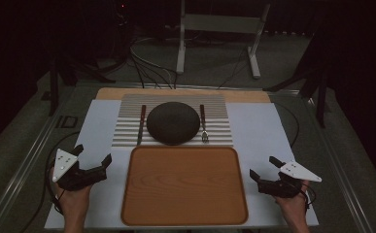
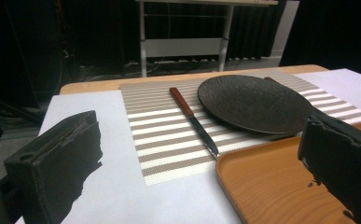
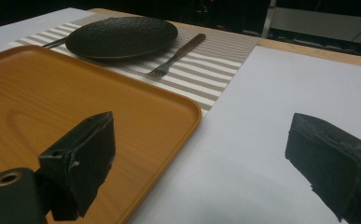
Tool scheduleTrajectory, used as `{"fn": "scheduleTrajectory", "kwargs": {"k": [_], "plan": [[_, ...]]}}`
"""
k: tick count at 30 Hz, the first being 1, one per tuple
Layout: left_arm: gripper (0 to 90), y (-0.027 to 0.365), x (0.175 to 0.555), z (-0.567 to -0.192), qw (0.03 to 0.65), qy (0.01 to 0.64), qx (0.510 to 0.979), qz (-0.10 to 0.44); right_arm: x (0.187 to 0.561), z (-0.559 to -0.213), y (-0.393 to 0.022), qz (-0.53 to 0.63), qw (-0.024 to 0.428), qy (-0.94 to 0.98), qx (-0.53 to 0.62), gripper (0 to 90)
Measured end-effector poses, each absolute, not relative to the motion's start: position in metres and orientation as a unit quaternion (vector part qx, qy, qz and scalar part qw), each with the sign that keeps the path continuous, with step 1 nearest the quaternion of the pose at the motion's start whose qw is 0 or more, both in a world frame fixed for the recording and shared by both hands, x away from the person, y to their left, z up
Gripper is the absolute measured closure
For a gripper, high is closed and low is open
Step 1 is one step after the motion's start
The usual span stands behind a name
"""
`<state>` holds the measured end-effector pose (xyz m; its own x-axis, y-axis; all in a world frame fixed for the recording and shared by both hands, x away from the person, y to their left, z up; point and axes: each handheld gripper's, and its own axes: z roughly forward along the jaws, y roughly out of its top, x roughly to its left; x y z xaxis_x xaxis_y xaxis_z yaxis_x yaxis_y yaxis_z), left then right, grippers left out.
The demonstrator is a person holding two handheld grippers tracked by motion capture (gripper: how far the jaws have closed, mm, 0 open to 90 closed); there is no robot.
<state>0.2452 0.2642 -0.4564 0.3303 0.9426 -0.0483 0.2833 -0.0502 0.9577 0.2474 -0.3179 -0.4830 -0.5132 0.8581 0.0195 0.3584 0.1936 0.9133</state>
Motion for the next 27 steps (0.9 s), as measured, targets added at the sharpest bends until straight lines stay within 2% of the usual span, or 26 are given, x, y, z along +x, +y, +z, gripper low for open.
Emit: {"fn": "scheduleTrajectory", "kwargs": {"k": [6,27], "plan": [[0.1,0.2603,0.2500,-0.4577,0.487,0.475,0.655,0.330,0.2475,-0.4832,-0.3177,0.477,0.262,0.727,0.419,8.3],[0.1,0.2670,0.2544,-0.4498,0.478,0.499,0.641,0.335,0.2470,-0.4827,-0.3191,0.479,0.263,0.723,0.423,8.3]]}}
